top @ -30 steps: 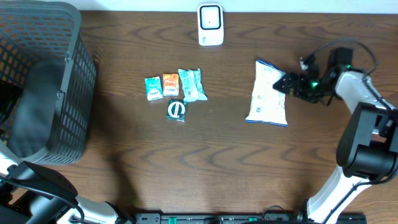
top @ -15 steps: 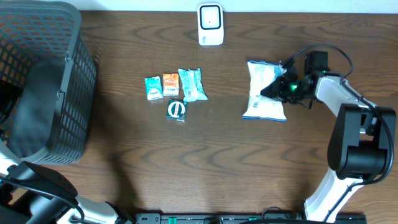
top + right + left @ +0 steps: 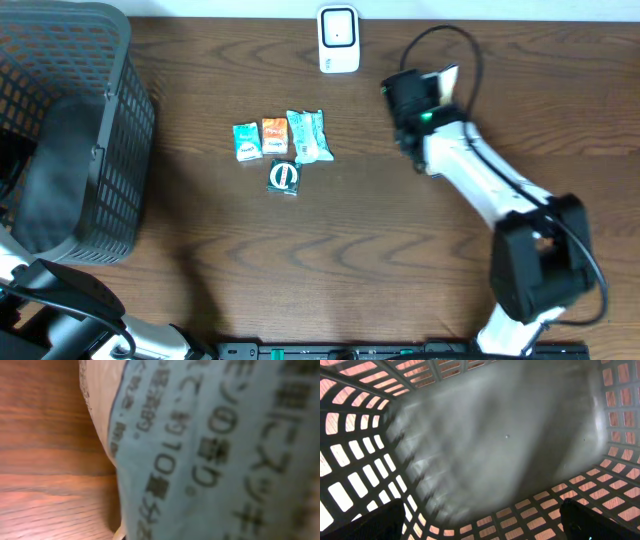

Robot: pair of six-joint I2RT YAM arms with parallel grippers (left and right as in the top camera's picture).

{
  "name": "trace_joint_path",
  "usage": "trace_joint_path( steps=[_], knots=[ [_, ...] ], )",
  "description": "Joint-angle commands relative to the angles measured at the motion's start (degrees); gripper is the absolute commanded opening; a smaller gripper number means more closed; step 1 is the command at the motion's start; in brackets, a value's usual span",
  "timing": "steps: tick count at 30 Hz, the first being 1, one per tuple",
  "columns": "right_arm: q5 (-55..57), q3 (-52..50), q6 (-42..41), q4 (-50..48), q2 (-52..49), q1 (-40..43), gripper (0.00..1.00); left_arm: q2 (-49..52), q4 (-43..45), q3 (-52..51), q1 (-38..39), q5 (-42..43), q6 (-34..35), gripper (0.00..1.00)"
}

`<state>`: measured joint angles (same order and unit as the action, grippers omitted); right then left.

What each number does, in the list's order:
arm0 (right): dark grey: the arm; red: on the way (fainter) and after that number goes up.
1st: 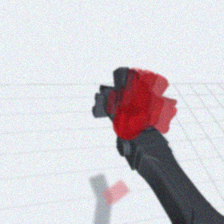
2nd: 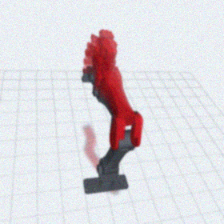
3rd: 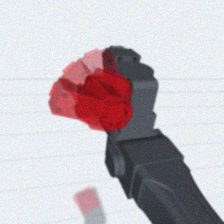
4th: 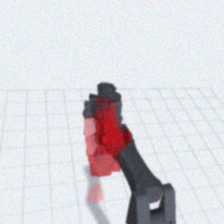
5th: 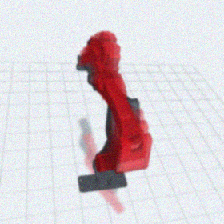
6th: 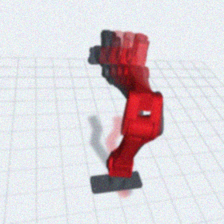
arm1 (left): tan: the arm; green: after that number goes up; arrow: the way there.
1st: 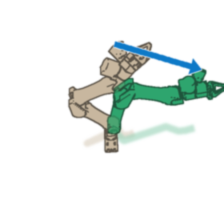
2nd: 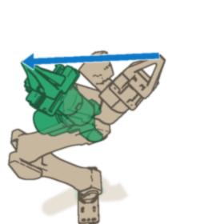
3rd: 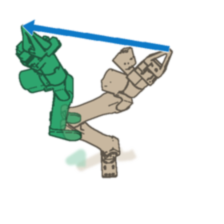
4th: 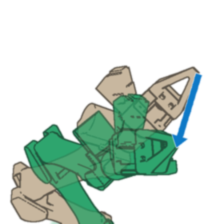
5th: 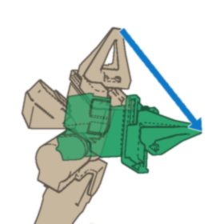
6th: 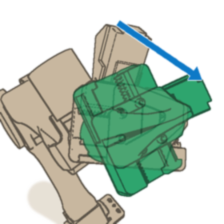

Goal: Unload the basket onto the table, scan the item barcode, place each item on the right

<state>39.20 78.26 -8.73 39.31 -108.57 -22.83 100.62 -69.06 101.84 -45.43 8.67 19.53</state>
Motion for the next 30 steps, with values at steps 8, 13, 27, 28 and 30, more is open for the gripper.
trace_joint_path(
  steps=[8,13,27,28,30],
  knots=[
    [5.0,-0.1,-0.7,-0.9,-8.3,-14.1,0.49,0.3,-0.3,-0.1,-0.2,-0.2,0.3,0.98],
    [4.8,3.2,-0.7,-1.2,-8.3,-20.9,0.52,0.3,-0.3,-0.1,-0.2,-0.2,0.3,0.98],
    [3.0,16.1,-0.7,5.2,-8.0,-11.0,0.28,0.3,-0.3,-0.1,-0.2,-0.2,0.3,0.97],
    [-0.9,17.3,-0.7,6.2,-7.9,-7.8,0.25,0.3,-0.3,-0.1,-0.2,-0.2,0.3,0.97],
    [-8.6,19.5,-0.7,8.6,-7.6,-2.6,0.2,0.3,-0.3,-0.1,-0.2,-0.2,0.3,0.98]
  ],
)
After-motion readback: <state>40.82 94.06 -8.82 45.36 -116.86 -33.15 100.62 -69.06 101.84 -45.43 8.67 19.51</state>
